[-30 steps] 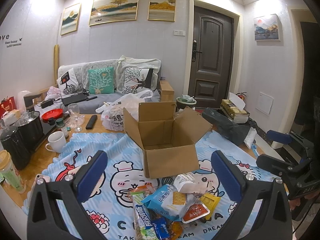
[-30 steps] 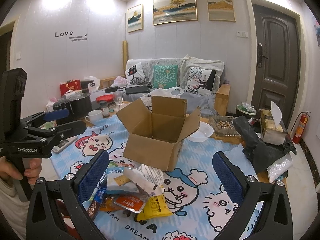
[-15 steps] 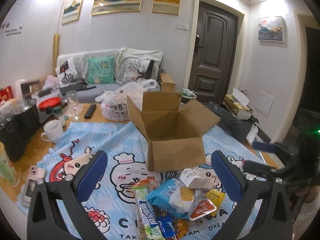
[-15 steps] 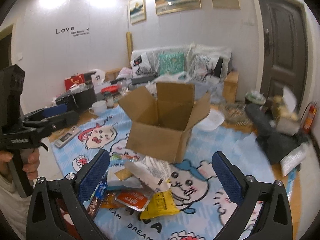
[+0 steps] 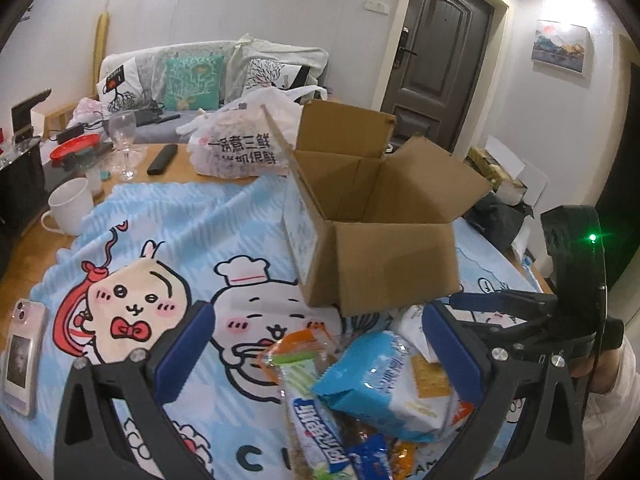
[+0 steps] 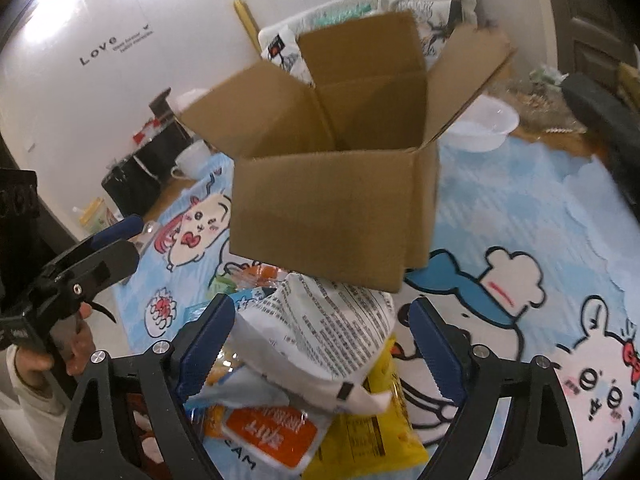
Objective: Organize snacks
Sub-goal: 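Reach the right gripper to the white crumpled snack bag and grasp it, then carry the white bag with the right gripper into the box and release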
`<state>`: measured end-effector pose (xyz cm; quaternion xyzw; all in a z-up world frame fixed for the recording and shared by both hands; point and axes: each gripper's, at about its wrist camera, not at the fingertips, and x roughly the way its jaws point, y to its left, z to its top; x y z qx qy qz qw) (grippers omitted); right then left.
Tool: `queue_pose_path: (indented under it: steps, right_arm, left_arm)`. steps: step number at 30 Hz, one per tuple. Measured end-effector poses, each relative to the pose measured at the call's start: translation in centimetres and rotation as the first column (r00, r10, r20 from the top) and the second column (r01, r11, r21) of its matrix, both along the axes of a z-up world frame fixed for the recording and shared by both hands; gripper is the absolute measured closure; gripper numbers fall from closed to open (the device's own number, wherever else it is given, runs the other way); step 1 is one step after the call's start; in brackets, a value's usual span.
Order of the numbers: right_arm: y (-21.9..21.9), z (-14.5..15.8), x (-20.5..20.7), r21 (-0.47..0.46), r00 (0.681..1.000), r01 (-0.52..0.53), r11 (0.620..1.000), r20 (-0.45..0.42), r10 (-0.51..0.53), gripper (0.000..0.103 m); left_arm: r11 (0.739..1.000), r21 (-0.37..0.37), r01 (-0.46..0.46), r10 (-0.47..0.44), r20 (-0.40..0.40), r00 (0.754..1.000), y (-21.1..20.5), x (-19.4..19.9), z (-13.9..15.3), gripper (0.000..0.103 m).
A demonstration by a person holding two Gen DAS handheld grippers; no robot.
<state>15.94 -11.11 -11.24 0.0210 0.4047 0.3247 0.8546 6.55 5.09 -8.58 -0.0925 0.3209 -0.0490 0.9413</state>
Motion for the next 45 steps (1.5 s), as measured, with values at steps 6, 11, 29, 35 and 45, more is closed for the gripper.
queue_pose_path:
  steps: [6, 11, 29, 35, 45]
  right_arm:
    - [1.1, -1.4, 1.6, 0.001, 0.998, -0.011, 1.0, -0.06, 0.011, 0.015]
    - [1.1, -2.4, 2.6, 0.017, 0.989, 0.011, 1.0, -0.151, -0.008, 0.007]
    - [-1.5, -3.1, 2.3, 0.129, 0.972, -0.072, 0.989, -0.213, 0.098, 0.053]
    - [-5.1, -2.0, 0.1, 0.102, 0.986, -0.015, 0.995, -0.162, 0.031, 0.058]
    - [-10.2, 1.6, -6.1, 0.093, 0.999, 0.037, 0.995, 0.036, -0.041, 0.059]
  left_arm:
    - [0.996, -0.083, 0.039, -0.039, 0.009, 0.999, 1.2, 0.0, -0.3, 0.001]
    - [0.993, -0.088, 0.072, -0.073, -0.004, 0.997, 0.4, 0.0, -0.6, 0.001]
    - [0.99, -0.086, 0.11, -0.113, -0.027, 0.993, -0.7, 0.3, -0.5, 0.001]
    - [0.978, -0.088, 0.187, -0.189, -0.008, 0.982, -3.1, -0.3, 1.2, 0.001]
    - [0.861, -0.253, 0.442, -0.471, -0.069, 0.879, -10.6, 2.2, 4.0, 0.001]
